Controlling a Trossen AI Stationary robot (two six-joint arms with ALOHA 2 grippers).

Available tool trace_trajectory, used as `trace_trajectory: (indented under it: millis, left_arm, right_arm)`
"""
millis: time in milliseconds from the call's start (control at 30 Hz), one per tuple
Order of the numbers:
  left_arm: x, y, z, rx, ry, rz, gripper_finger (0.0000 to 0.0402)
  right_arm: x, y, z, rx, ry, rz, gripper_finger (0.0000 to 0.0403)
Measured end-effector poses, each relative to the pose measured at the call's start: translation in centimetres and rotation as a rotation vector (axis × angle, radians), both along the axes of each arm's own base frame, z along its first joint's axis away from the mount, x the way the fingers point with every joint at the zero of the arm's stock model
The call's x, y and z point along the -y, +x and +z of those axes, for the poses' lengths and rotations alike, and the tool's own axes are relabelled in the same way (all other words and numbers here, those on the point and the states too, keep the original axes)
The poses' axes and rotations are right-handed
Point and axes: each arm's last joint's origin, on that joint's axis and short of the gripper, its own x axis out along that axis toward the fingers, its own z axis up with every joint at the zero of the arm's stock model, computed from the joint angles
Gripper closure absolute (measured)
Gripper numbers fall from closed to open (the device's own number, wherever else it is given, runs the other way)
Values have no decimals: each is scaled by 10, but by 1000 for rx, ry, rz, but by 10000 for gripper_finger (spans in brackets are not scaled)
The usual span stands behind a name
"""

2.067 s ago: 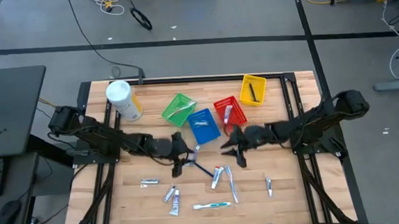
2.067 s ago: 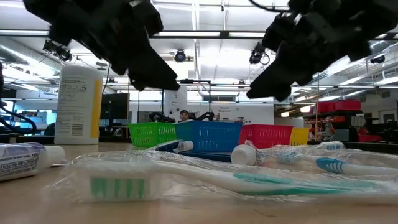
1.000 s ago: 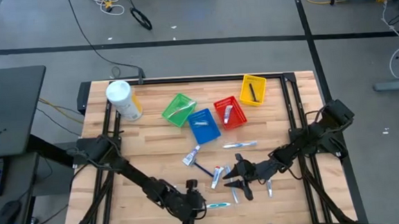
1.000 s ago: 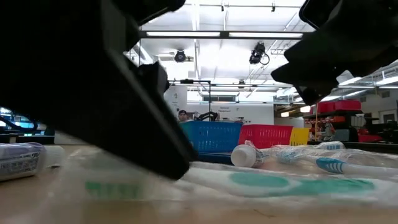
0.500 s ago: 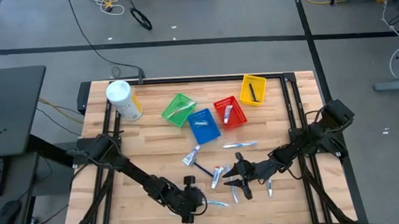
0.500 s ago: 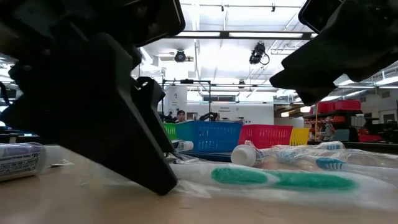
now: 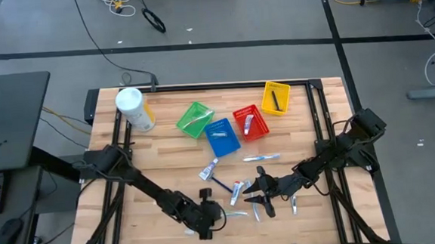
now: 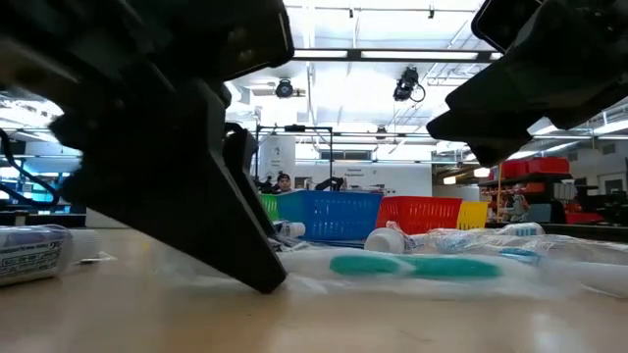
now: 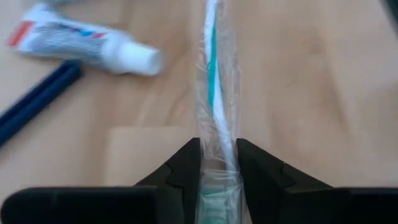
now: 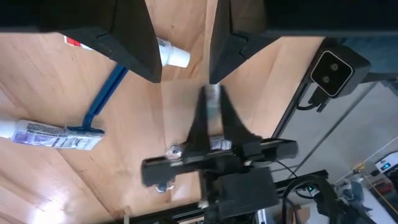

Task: Pick & Place Travel size toiletries
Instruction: Put the green toothbrush into the green bin

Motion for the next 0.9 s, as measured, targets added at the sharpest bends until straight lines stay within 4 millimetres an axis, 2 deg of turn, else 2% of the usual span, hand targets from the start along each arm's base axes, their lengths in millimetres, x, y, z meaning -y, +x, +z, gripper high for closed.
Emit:
trace_trajectory:
  millis: [100, 367, 633, 733, 900]
  left_arm:
    - [-6, -6, 9, -26, 54, 45, 292]
    - [-33, -35, 52, -145, 131, 231, 291]
    - [-63, -64, 98, -64, 252, 478, 290]
    - [-75, -67, 110, -17, 305, 541, 290]
    - [-108, -54, 116, -6, 382, 624, 290]
  right_arm:
    - [0, 0, 0, -1, 7, -2, 259]
    - [0, 0, 0, -1, 7, -2, 259]
    - [0, 0, 0, -4, 16, -6, 259]
    - [0, 0, 0, -9, 42, -15, 259]
    - [0, 0, 0, -20, 71, -27, 259]
